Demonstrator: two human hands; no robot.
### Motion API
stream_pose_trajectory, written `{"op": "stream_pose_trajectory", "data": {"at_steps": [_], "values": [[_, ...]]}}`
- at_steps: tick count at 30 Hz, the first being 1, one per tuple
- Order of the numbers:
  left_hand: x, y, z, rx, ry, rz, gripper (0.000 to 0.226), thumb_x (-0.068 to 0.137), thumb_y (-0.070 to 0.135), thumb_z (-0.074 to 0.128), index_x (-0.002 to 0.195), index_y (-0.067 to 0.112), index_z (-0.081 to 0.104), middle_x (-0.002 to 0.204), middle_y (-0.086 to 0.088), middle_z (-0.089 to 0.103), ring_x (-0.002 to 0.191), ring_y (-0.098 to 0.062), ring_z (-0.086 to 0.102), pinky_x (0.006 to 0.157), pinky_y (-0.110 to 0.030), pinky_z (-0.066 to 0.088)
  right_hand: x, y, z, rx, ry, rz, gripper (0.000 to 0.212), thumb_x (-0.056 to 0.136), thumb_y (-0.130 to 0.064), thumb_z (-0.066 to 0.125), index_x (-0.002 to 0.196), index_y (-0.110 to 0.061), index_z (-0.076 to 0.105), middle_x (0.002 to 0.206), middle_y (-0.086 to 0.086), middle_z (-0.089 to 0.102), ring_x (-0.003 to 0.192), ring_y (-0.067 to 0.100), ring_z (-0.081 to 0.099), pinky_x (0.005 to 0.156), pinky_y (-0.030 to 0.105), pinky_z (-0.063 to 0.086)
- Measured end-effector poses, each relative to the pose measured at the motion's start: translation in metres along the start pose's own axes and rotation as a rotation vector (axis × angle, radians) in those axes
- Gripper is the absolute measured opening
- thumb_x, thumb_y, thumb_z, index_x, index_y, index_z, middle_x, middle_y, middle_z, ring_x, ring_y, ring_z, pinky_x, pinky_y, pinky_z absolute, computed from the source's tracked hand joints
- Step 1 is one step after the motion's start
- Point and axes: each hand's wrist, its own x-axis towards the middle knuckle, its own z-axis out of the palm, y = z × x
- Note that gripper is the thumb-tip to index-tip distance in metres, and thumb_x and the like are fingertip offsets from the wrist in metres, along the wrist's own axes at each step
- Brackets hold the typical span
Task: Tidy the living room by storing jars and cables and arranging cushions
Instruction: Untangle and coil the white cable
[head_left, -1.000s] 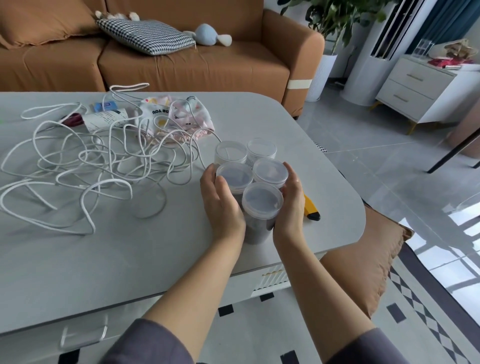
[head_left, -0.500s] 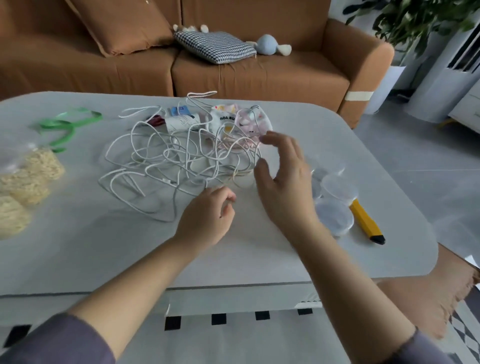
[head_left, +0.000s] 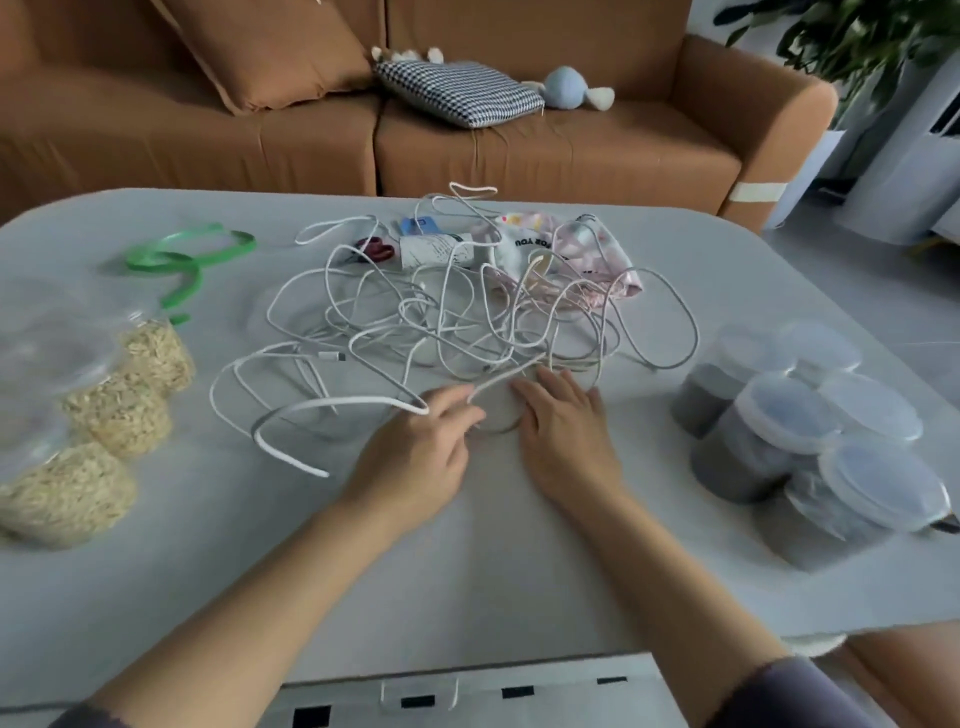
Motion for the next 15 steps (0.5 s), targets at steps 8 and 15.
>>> {"op": "stream_pose_trajectory", "data": {"at_steps": [8, 15], "values": [[-0.023, 0.011, -0.049, -0.144, 0.124, 0.182, 0.026, 0.083, 0.008, 0.047, 0.097, 0.014, 0.068, 0.087, 0.003, 0.066, 0.071, -0.023, 0.064, 0.058, -0.035, 0.053, -0.002, -0.003, -0.001, 0.057, 0.064, 0.015, 0.047, 0.091, -0.026, 0.031, 0.127, -0.020, 0.061, 0.141, -0.001, 0.051, 0.137, 0.025, 0.036, 0.111, 0.040, 0.018], [-0.009, 0.026, -0.093, -0.287, 0.276, 0.267, 0.017, 0.085, 0.003, 0.052, 0.090, 0.008, 0.067, 0.079, 0.001, 0.066, 0.067, -0.019, 0.063, 0.058, -0.033, 0.050, 0.000, -0.006, -0.001, 0.063, 0.079, 0.067, 0.045, 0.089, -0.023, 0.036, 0.124, -0.020, 0.063, 0.137, -0.001, 0.055, 0.132, 0.024, 0.044, 0.110, 0.049, 0.029]]}}
